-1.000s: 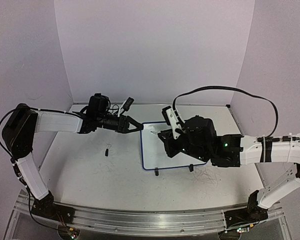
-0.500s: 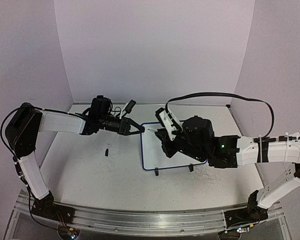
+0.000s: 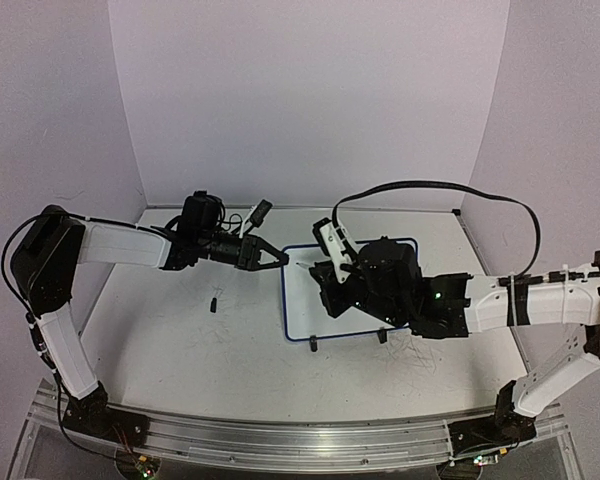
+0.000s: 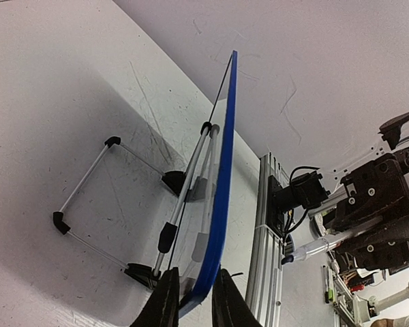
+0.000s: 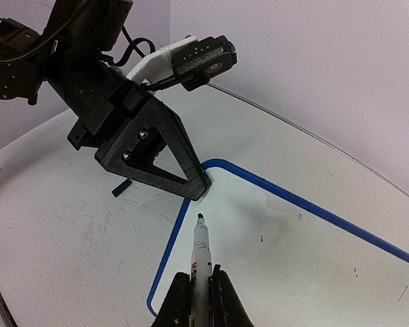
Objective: Write a sentence on the whiteboard
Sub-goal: Hold the whiteboard at the center of the board.
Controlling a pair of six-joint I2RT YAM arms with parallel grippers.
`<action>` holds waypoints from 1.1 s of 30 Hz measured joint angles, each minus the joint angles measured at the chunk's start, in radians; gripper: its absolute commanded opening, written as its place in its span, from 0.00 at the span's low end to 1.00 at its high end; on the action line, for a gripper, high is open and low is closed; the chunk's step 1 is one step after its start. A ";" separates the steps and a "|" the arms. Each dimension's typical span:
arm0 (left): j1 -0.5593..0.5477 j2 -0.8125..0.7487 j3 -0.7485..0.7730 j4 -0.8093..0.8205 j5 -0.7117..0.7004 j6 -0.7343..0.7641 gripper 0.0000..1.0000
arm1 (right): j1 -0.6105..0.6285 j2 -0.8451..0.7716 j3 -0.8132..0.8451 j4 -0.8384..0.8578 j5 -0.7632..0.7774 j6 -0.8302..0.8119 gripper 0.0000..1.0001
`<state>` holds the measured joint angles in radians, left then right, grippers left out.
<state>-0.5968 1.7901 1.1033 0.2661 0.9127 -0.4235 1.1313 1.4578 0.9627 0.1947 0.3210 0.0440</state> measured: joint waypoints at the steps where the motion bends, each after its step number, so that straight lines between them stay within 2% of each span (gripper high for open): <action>1: 0.000 0.000 0.000 0.000 0.000 0.000 0.16 | 0.000 0.000 0.000 0.000 0.000 0.006 0.00; 33: 0.000 0.009 0.000 0.024 -0.018 0.066 0.01 | 0.003 0.114 0.047 0.004 0.029 0.038 0.00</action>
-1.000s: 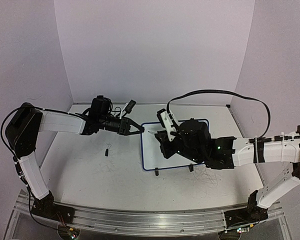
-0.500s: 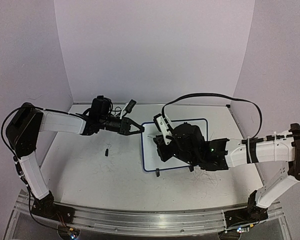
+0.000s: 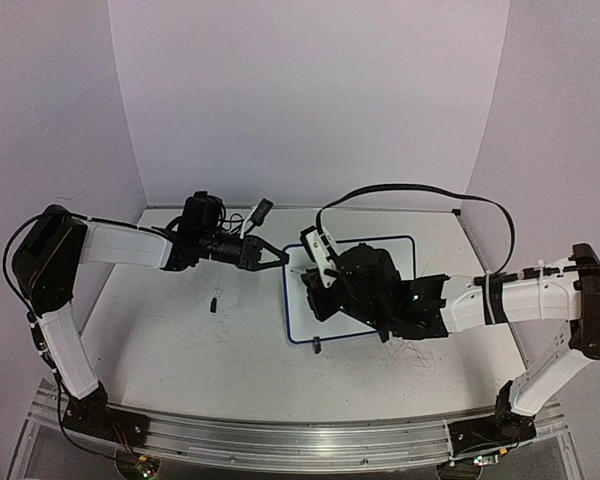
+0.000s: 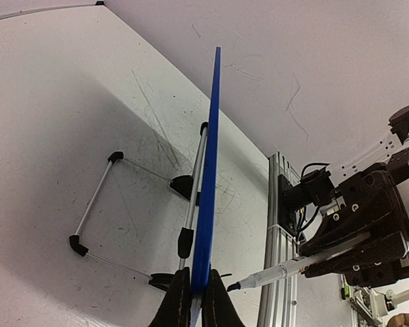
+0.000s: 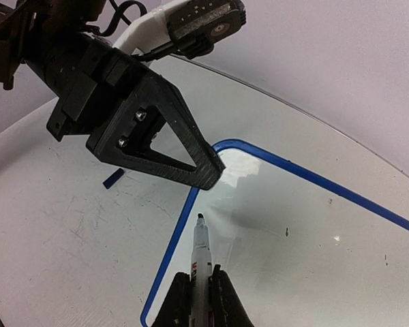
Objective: Write a sentence on the whiteboard
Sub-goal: Hold the whiteboard at the center of the board, then write a sentence on the whiteboard.
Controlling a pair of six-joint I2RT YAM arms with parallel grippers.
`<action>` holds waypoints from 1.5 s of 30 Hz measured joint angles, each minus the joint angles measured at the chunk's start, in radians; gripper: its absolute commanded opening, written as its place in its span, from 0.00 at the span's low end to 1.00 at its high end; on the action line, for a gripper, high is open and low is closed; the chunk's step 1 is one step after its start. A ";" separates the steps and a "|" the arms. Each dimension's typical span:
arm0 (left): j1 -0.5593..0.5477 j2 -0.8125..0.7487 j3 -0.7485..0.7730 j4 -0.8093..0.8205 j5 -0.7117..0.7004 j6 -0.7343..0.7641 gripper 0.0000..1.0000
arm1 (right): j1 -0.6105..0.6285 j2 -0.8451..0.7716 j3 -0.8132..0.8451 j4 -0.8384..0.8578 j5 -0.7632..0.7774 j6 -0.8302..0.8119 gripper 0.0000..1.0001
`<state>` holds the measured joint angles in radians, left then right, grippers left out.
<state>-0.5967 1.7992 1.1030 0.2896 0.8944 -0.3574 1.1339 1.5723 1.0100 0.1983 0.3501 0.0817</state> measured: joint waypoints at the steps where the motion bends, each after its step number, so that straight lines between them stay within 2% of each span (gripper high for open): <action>1: 0.000 0.000 0.000 0.000 0.000 0.010 0.00 | 0.000 0.000 0.000 0.002 0.000 0.001 0.00; 10: 0.002 0.000 -0.015 0.001 0.004 0.071 0.00 | 0.000 0.000 0.000 0.005 0.006 0.006 0.00; 25: 0.000 -0.025 -0.077 0.046 -0.026 0.075 0.00 | 0.001 0.000 0.000 0.012 0.006 0.009 0.00; 45: -0.001 -0.026 -0.078 0.051 -0.029 0.077 0.00 | 0.012 0.063 0.036 0.025 0.046 0.026 0.00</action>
<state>-0.5976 1.7737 1.0252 0.3405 0.8658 -0.2806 1.1461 1.6354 1.0456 0.2237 0.3962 0.1078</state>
